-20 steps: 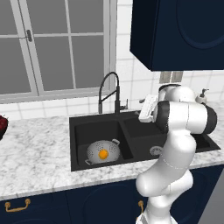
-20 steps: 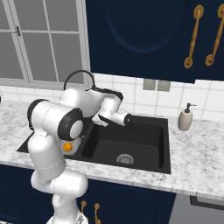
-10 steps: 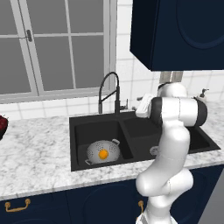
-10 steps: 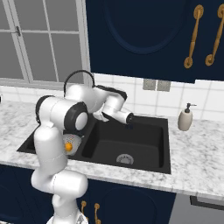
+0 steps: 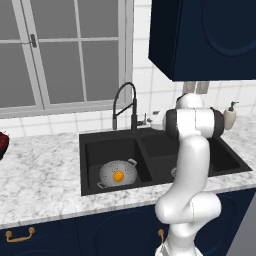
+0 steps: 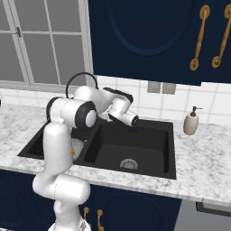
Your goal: Put the colander in the sink, put the orange in the colander, and turn on the sink faucet and pour water over the colander.
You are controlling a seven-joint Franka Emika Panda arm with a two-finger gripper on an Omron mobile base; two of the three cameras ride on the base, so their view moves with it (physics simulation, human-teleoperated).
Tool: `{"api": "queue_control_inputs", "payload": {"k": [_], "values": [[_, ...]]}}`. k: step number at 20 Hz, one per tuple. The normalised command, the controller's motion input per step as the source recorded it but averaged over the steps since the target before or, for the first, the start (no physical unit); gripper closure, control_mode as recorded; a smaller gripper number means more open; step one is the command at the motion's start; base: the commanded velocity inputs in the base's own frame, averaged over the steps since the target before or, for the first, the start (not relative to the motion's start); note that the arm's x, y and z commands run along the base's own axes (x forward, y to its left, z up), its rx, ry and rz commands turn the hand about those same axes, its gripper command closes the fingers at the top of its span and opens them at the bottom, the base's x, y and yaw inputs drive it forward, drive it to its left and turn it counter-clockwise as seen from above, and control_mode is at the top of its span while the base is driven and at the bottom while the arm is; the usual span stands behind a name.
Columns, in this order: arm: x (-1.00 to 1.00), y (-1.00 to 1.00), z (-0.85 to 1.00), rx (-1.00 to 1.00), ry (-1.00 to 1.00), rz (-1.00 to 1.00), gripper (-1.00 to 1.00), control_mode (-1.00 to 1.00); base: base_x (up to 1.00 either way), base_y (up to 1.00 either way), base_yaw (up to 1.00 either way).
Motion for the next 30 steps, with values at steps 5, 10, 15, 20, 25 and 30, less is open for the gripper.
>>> {"api": "queue_control_inputs", "payload": {"k": [5,10,15,20,25,30], "values": [[0.60,0.09,-0.31,0.07,0.14,-0.01,-1.00,-1.00,0.00,0.00,0.00],[0.54,0.00,-0.20,0.09,0.05,0.00,-1.00,-1.00,0.00,0.00,0.00],[0.48,0.00,-0.24,0.05,0.00,0.00,-1.00,-1.00,0.00,0.00,0.00],[0.41,0.03,-0.24,0.03,0.00,-0.03,-1.00,-1.00,0.00,0.00,0.00],[0.13,0.03,-0.09,0.02,0.00,-0.14,1.00,-1.00,0.00,0.00,0.00],[0.03,-0.55,0.00,0.16,-0.03,-0.15,1.00,-1.00,0.00,0.00,0.00]]}}
